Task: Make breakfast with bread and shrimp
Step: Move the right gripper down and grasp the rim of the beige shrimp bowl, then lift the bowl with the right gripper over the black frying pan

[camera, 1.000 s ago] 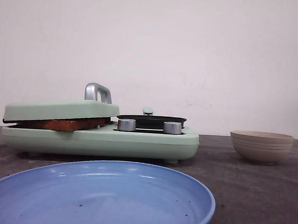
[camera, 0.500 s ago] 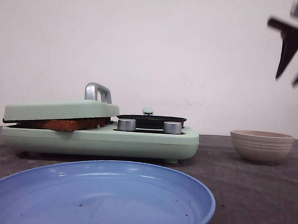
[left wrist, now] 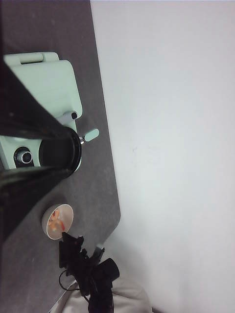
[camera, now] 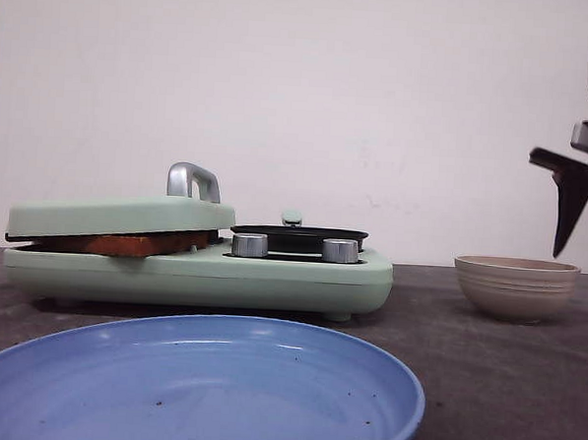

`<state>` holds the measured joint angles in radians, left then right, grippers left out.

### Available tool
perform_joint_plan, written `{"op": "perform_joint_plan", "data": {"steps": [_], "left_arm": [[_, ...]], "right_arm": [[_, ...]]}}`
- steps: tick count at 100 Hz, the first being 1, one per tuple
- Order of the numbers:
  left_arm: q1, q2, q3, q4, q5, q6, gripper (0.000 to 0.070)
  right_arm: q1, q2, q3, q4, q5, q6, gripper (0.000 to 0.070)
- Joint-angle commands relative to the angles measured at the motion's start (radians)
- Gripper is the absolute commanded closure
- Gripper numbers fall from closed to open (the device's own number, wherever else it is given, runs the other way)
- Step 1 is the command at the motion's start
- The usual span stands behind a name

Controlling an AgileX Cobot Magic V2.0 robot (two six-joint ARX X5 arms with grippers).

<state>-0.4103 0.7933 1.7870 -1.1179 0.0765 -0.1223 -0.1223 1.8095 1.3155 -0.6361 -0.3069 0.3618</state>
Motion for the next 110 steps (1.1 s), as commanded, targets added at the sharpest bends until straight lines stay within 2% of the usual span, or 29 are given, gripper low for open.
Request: {"op": "perform_joint_plan", "data": {"steps": [1,22,41,51,81,86,94,110], "left_arm": [[-0.004,0.01,0.02,0.014,-0.004,0.005,0.0686],[-0.004,0.01,0.02,0.014,-0.03,0.006,0.0686],[-0.004,0.01,0.02,0.014,-0.041,0.01,0.0686],[-0.004,0.01,0.02,0.014,-0.063,0.01,0.0686],[-0.004,0.013,0.02,0.016,-0.063,0.013,0.0686],[-0.004,0.013,0.02,0.016,-0.063,0.013,0.0686],[-0.004,0.013,0.02,0.015,-0.063,0.013,0.0686],[-0.004,0.013,0.02,0.015,-0.062,0.013,0.0686]], "right_arm": [[-0.01,0.034,0.021,0.011,0.005,-0.015,0.0458],[-0.019,0.076,0.021,0.036,-0.001,-0.014,0.046],[-0.019,0.087,0.021,0.071,-0.008,-0.013,0.0529],[-0.017,0.095,0.021,0.081,-0.008,-0.011,0.0529],[-0.018,0.129,0.021,0.102,-0.019,-0.01,0.0532],[-0.018,0.132,0.021,0.112,-0.027,-0.008,0.0555],[-0.018,0.134,0.021,0.122,-0.056,-0.007,0.07],[-0.018,0.133,0.021,0.18,-0.151,-0.006,0.07]]}}
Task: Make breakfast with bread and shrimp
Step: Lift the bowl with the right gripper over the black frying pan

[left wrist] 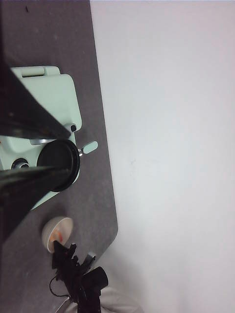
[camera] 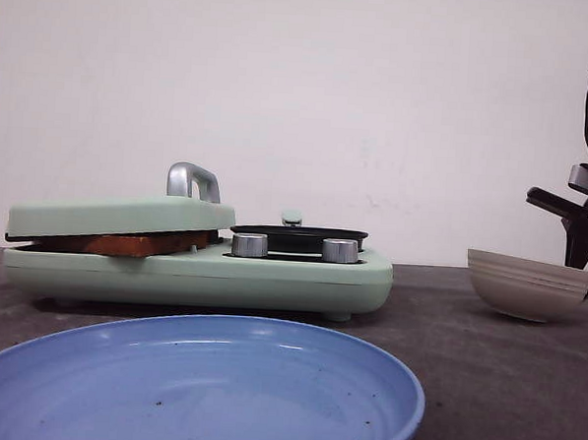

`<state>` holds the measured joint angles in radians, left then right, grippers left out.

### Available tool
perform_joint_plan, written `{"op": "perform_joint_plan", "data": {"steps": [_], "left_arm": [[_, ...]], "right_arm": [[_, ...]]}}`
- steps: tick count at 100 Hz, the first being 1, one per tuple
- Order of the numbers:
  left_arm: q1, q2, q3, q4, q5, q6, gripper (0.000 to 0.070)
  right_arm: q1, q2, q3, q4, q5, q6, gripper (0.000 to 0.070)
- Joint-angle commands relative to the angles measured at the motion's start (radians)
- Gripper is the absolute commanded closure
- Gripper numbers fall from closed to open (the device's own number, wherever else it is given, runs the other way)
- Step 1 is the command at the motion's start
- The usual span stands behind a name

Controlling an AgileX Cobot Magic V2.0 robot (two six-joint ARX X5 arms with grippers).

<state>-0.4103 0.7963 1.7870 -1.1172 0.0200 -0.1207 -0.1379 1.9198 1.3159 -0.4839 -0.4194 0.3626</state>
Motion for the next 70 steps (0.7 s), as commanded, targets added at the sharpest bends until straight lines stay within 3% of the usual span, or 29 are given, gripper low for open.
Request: {"op": "perform_joint_plan", "data": {"steps": [1,12,30,54,70], "left_arm": [[-0.004,0.01,0.02,0.014,-0.006,0.011,0.0686],[-0.004,0.009,0.02,0.013,-0.005,0.011,0.0686],[-0.004,0.009,0.02,0.011,-0.001,0.011,0.0685],[-0.004,0.009,0.02,0.014,-0.002,0.022,0.0685],[-0.004,0.009,0.02,0.01,-0.002,0.028,0.0685]], "right_arm": [[-0.002,0.022,0.021,0.032,-0.045,-0.007,0.07],[0.004,0.005,0.021,0.061,-0.1,-0.005,0.07],[0.063,-0.06,0.021,0.151,-0.103,0.003,0.07],[0.205,-0.11,0.026,0.344,-0.1,0.107,0.07],[0.328,-0.11,0.077,0.376,-0.005,0.105,0.07]]}}
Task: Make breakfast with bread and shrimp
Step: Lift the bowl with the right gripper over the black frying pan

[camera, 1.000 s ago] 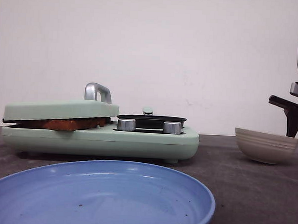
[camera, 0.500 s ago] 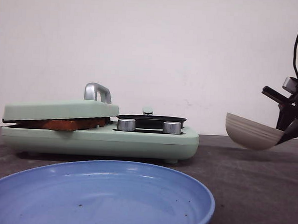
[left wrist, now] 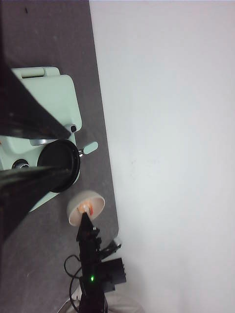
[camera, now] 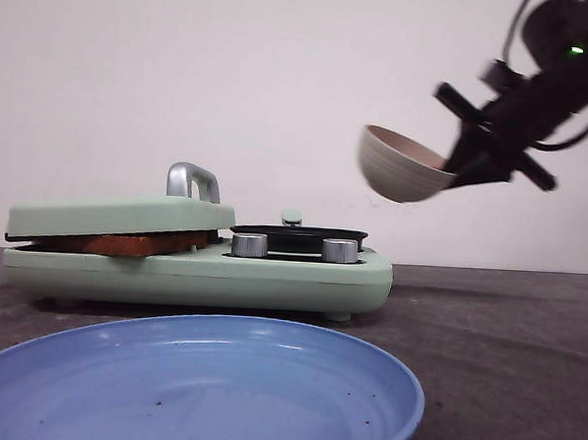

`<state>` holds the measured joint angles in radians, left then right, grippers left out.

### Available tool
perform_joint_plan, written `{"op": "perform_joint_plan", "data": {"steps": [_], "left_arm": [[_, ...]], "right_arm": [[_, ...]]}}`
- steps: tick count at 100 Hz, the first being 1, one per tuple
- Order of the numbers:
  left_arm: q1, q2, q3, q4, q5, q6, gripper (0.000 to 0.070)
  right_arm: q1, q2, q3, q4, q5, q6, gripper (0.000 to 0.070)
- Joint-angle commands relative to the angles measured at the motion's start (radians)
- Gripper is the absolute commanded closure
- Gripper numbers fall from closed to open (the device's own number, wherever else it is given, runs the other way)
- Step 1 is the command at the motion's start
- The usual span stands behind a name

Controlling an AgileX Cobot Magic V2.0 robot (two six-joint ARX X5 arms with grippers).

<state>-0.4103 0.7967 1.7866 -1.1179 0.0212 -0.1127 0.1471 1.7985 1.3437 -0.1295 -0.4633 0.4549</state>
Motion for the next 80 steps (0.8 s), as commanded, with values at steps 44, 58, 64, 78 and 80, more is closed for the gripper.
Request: {"op": "perform_joint_plan", "data": {"steps": [44,58,64,78,80], "left_arm": [[-0.004,0.009,0.021,-0.02,0.003,0.023,0.0685],[-0.004,0.009,0.021,-0.02,0.005,0.023,0.0685],[-0.004,0.009,0.021,-0.02,0.005,0.023,0.0685],[-0.004,0.009,0.021,-0.02,0.005,0.022,0.0685],[-0.004,0.009,0.021,-0.02,0.006,0.022,0.0685]], "right_arm": [[0.354,0.011,0.174,0.066,0.572,-0.463,0.07],[0.392,0.012,0.174,0.104,0.667,-0.581,0.07],[0.402,0.012,0.174,0.128,0.705,-0.63,0.07],[0.416,0.012,0.174,0.196,0.79,-0.755,0.07],[0.417,0.012,0.174,0.206,0.798,-0.772,0.07]]}}
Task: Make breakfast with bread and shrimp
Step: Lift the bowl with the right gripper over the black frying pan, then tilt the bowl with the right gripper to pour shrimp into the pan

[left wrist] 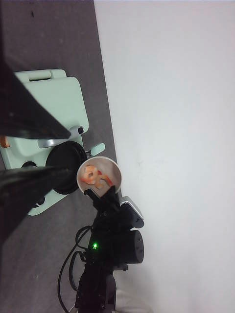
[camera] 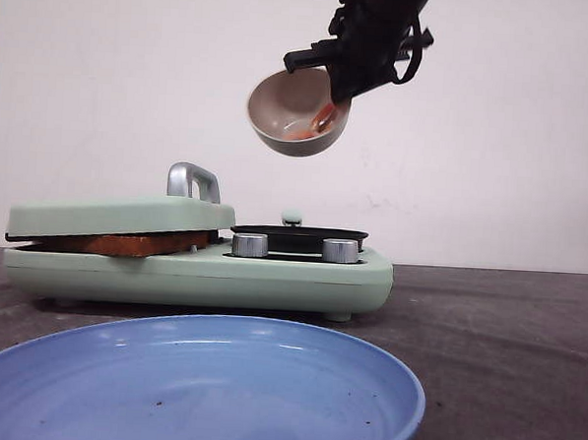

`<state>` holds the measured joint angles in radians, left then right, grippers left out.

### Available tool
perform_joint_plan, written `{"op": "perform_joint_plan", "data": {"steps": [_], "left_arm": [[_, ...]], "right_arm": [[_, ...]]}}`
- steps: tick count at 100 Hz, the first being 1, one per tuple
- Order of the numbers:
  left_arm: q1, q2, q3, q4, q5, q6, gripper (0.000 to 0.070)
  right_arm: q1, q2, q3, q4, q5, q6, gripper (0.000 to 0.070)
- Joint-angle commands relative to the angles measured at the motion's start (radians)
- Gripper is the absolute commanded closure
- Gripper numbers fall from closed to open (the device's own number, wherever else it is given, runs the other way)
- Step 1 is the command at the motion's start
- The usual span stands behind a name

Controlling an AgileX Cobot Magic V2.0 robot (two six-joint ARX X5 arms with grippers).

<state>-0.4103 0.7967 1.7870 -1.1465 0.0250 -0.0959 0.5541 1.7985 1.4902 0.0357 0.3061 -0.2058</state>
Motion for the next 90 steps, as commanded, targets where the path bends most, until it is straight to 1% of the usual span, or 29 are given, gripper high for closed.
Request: {"op": "perform_joint_plan", "data": {"steps": [1,8,18,31,36,57,71,85,90], "left_arm": [[-0.004,0.009,0.02,0.008,0.002,0.005,0.0685],[-0.004,0.009,0.02,0.008,0.005,0.005,0.0685],[-0.004,0.009,0.02,0.008,0.01,0.005,0.0685],[-0.004,0.009,0.02,0.008,0.012,0.005,0.0685],[-0.004,0.009,0.02,0.008,0.013,0.005,0.0685],[-0.004,0.009,0.02,0.008,0.027,0.005,0.0685],[-0.004,0.009,0.02,0.008,0.027,0.005,0.0685],[-0.004,0.009,0.02,0.009,0.027,0.005,0.0685],[-0.004,0.009,0.02,0.009,0.027,0.005,0.0685]], "right_arm": [[0.011,0.012,0.027,0.043,0.034,-0.12,0.07],[0.014,0.012,0.028,0.071,0.049,-0.178,0.07],[0.019,0.012,0.028,0.107,0.091,-0.266,0.07],[0.021,0.012,0.027,0.158,0.103,-0.377,0.07],[0.025,0.012,0.027,0.177,0.114,-0.409,0.07],[0.035,0.012,0.027,0.23,0.113,-0.525,0.07],[0.051,0.024,0.027,0.282,0.114,-0.639,0.07],[0.056,0.033,0.027,0.308,0.111,-0.676,0.07],[0.064,0.043,0.027,0.332,0.114,-0.709,0.07]]}}
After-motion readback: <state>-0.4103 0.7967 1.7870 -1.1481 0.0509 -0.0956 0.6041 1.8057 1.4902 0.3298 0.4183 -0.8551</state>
